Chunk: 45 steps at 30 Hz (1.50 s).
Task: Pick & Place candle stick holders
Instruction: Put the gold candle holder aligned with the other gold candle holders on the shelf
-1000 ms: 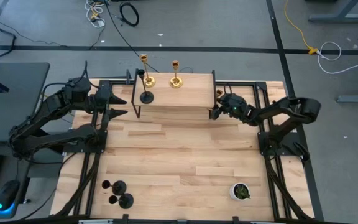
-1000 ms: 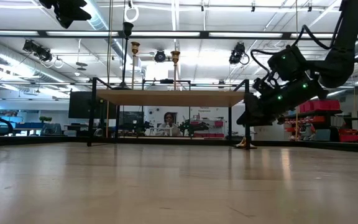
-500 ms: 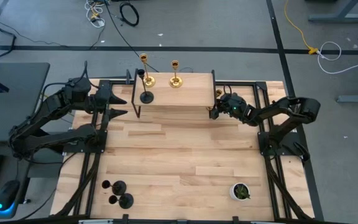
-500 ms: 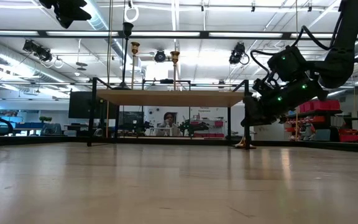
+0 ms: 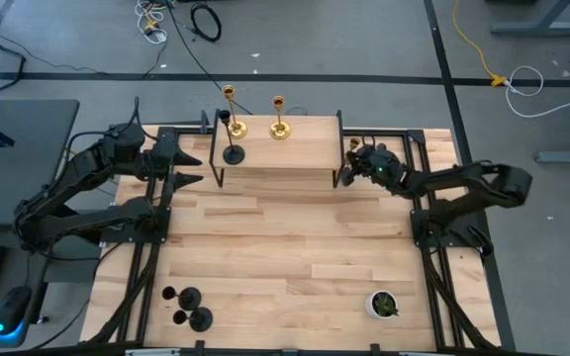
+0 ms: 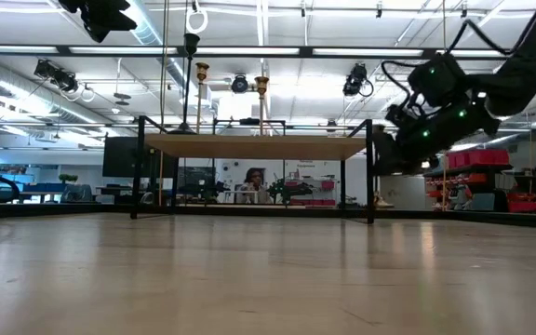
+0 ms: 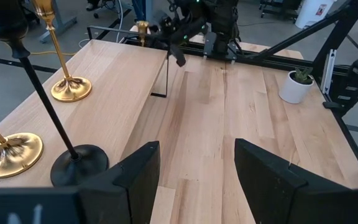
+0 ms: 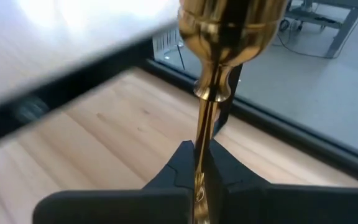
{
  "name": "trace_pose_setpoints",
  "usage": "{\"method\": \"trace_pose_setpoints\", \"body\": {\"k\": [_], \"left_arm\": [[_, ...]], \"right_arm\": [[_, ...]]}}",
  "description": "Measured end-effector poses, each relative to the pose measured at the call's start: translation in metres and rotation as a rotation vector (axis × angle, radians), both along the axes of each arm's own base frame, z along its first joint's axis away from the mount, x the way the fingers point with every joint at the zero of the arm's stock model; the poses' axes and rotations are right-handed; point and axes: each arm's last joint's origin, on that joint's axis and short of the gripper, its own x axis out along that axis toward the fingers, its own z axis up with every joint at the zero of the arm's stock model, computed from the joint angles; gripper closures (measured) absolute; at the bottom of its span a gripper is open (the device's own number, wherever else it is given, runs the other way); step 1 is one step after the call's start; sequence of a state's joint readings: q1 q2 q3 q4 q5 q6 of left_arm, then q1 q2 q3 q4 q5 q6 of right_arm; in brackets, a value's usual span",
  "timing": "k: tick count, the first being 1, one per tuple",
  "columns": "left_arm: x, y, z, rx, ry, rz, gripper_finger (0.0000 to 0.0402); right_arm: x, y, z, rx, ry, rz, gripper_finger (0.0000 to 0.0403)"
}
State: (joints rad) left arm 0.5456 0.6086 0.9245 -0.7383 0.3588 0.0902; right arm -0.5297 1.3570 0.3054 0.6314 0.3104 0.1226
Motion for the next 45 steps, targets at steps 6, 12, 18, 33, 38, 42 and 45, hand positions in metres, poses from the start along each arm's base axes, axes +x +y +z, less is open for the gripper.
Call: {"method": "trace_pose_setpoints", "body": {"k": [6, 12, 18, 33, 38, 42, 45], "left_arm": [[0.0, 0.0, 0.0, -0.001, 0.0, 0.0, 0.0193], [0.0, 0.0, 0.0, -0.001, 0.0, 0.0, 0.0193], [0.0, 0.0, 0.0, -0.001, 0.0, 0.0, 0.0193], [0.0, 0.0, 0.0, 0.0, 0.0, 0.0, 0.0193], [0.0, 0.0, 0.0, 0.002, -0.001, -0.001, 0.0193], [0.0, 0.0, 0.0, 0.008, 0.0, -0.003, 0.0193], [0.0, 0.0, 0.0, 0.009, 0.0, -0.003, 0.0193]], "right_arm": [[-0.015, 0.007, 0.024, -0.023, -0.017, -0.053, 0.04], [-0.03, 0.015, 0.048, -0.06, -0.101, -0.07, 0.0401], [-0.037, 0.019, 0.081, -0.093, -0.131, -0.092, 0.0401], [-0.019, 0.02, 0.173, -0.179, -0.2, -0.052, 0.0401], [0.001, 0.012, 0.192, -0.169, -0.182, -0.04, 0.0401], [0.025, 0.001, 0.199, -0.149, -0.16, 0.007, 0.0401], [0.045, -0.009, 0.198, -0.136, -0.13, 0.016, 0.0401]]}}
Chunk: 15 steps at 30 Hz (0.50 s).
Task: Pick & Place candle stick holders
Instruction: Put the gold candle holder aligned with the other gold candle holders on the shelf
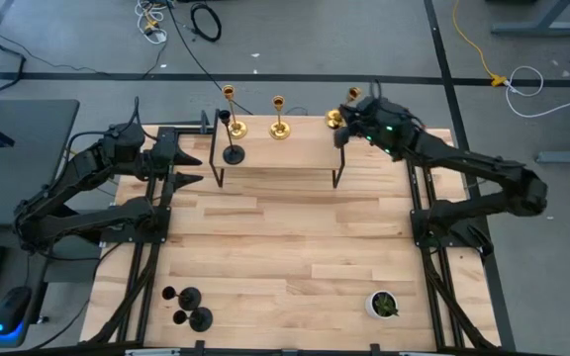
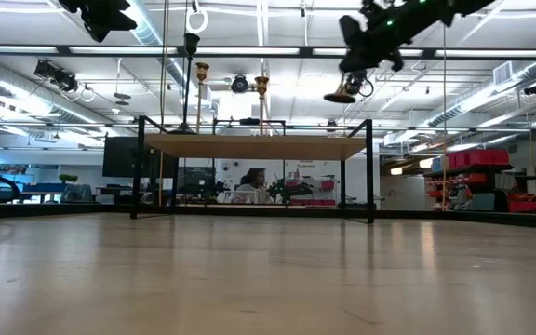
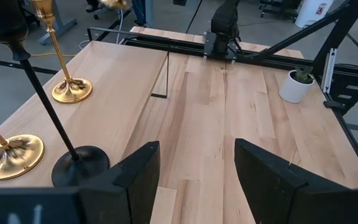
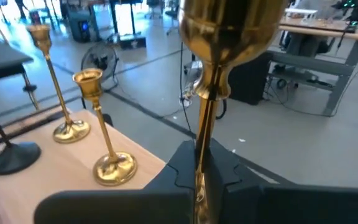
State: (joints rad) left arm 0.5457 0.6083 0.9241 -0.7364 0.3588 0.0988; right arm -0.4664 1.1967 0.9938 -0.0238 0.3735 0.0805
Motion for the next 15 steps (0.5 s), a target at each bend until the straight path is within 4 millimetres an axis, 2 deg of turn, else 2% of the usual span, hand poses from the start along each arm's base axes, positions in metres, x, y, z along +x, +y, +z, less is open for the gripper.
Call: {"method": "trace_pose_setpoints", "body": {"k": [6, 15], "left_arm": [[0.0, 0.0, 0.0, 0.0, 0.001, -0.001, 0.0193], [0.0, 0.0, 0.0, -0.001, 0.001, 0.0, 0.0193]], "right_arm": [[0.033, -0.014, -0.014, 0.045, 0.066, 0.078, 0.0401], [0.047, -0.021, -0.034, 0.11, 0.123, 0.095, 0.0401]]}}
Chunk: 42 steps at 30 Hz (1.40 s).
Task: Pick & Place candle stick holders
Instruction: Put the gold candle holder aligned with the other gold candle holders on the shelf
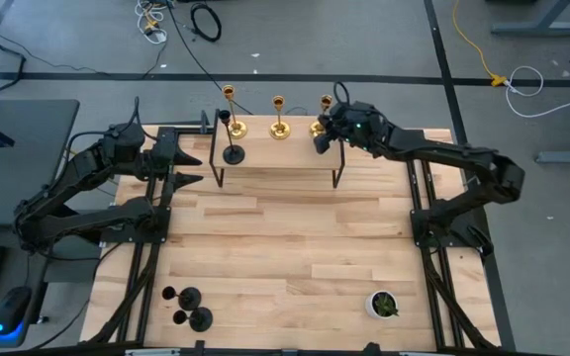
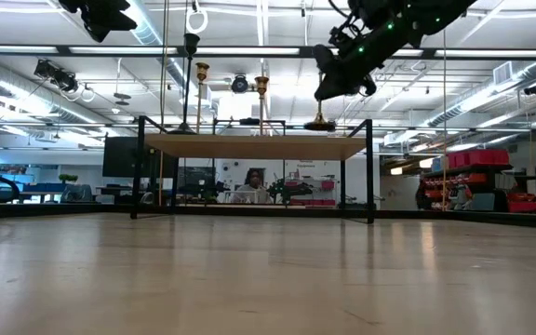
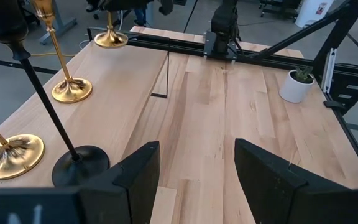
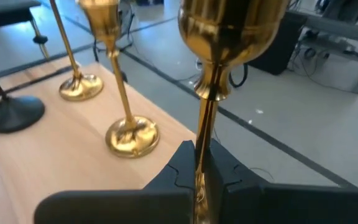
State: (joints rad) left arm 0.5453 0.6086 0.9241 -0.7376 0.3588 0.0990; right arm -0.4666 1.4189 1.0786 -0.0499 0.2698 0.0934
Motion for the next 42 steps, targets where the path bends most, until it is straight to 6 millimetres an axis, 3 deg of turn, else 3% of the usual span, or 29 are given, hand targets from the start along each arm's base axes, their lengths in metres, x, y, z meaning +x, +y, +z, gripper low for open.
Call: {"method": "trace_pose_setpoints", "body": {"k": [11, 42], "left_arm": [[0.0, 0.0, 0.0, 0.0, 0.0, 0.0, 0.0193], [0.0, 0.0, 0.0, 0.002, 0.0, 0.0, 0.0193]], "right_arm": [[0.009, -0.004, -0.015, 0.023, 0.041, 0.001, 0.0401], [0.004, -0.019, -0.02, 0.057, 0.033, -0.038, 0.0401]]}}
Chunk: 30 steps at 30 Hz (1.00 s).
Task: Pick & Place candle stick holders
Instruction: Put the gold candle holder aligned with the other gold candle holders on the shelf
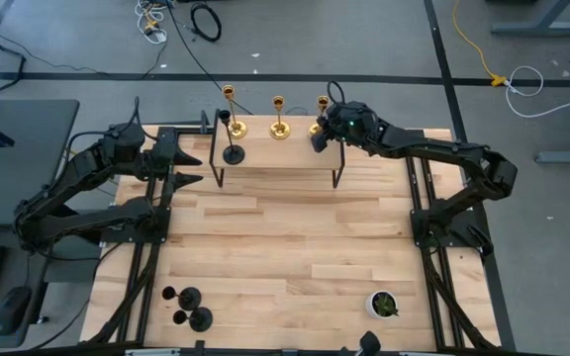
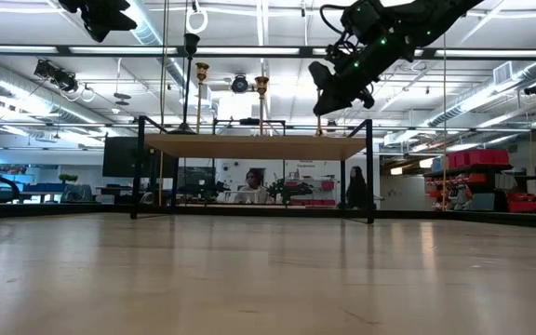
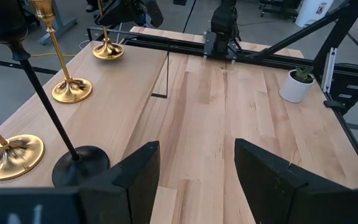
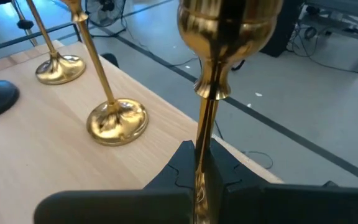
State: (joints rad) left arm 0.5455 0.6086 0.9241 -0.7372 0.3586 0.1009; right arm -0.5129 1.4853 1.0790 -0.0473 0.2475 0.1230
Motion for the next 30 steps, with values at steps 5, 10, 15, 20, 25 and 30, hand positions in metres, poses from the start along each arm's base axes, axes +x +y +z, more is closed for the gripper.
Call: {"method": "trace_pose_setpoints", "body": {"k": [5, 10, 15, 20, 25, 30], "left_arm": [[0.0, 0.0, 0.0, 0.008, 0.001, -0.003, 0.0193], [0.0, 0.0, 0.0, 0.012, 0.002, -0.005, 0.0193], [0.0, 0.0, 0.0, 0.012, 0.002, -0.005, 0.0193], [0.0, 0.0, 0.0, 0.013, 0.002, -0.005, 0.0193], [0.0, 0.0, 0.0, 0.013, 0.002, -0.005, 0.0193], [0.0, 0.0, 0.0, 0.013, 0.002, -0.006, 0.0193]], "right_arm": [[0.005, -0.003, -0.007, 0.002, 0.0, 0.003, 0.0401], [0.01, -0.008, -0.015, -0.002, 0.016, 0.0, 0.0401], [0.009, -0.011, -0.016, 0.013, 0.005, 0.009, 0.0399], [0.009, -0.011, -0.016, 0.01, 0.01, 0.016, 0.0397], [0.01, -0.011, -0.016, 0.008, 0.007, 0.016, 0.0375], [0.009, -0.011, -0.017, -0.009, 0.026, 0.008, 0.033]]}}
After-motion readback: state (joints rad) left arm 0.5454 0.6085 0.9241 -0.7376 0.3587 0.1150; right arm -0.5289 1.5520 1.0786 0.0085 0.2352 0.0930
